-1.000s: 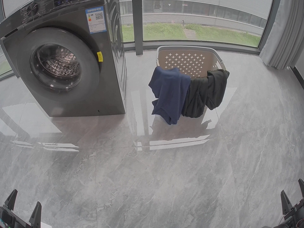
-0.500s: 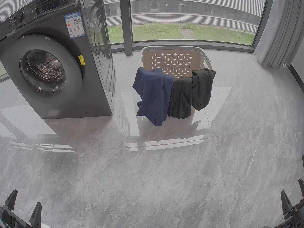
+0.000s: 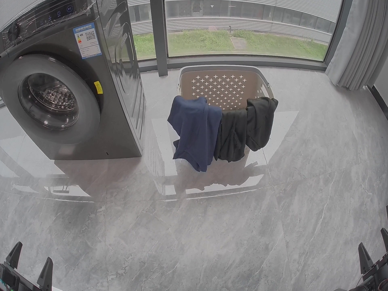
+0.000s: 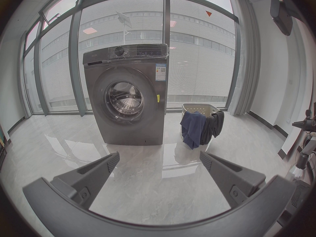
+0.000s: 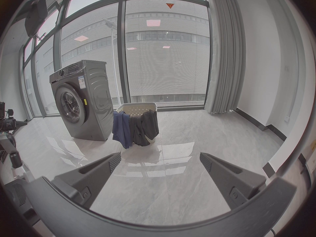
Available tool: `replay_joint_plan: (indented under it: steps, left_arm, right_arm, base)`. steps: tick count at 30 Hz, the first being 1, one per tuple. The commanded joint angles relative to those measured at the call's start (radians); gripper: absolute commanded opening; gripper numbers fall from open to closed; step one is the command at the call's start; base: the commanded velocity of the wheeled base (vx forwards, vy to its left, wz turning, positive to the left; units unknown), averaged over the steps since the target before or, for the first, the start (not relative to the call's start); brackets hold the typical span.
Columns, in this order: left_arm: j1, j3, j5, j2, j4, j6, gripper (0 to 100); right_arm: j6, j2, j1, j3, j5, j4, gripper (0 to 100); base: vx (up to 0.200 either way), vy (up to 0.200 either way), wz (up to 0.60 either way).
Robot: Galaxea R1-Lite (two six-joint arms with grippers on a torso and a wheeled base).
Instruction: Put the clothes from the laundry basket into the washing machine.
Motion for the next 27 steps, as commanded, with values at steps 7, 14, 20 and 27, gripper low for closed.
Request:
replay_joint_plan:
  steps: [7, 14, 20, 27]
  left_arm:
    - [0.0, 0.015, 0.0, -0.01, 0.0, -0.002, 100]
    - [0.0, 0.015, 0.002, -0.01, 0.0, -0.002, 100]
    - [0.0, 0.015, 0.0, -0.01, 0.0, -0.002, 100]
    - [0.0, 0.015, 0.0, -0.01, 0.0, -0.003, 100]
  right_arm:
    - [0.0, -0.016, 0.0, 0.018, 0.0, 0.0, 100]
    - [0.0, -0.016, 0.0, 0.018, 0.0, 0.0, 100]
    - [0.0, -0.016, 0.0, 0.018, 0.0, 0.0, 100]
    - [0.0, -0.016, 0.0, 0.018, 0.0, 0.0, 100]
  base:
    - [0.143, 0.0, 0.0]
    - [0.0, -0.086, 0.0]
    - [0.0, -0.2, 0.0]
    - [0.0, -0.171, 0.0]
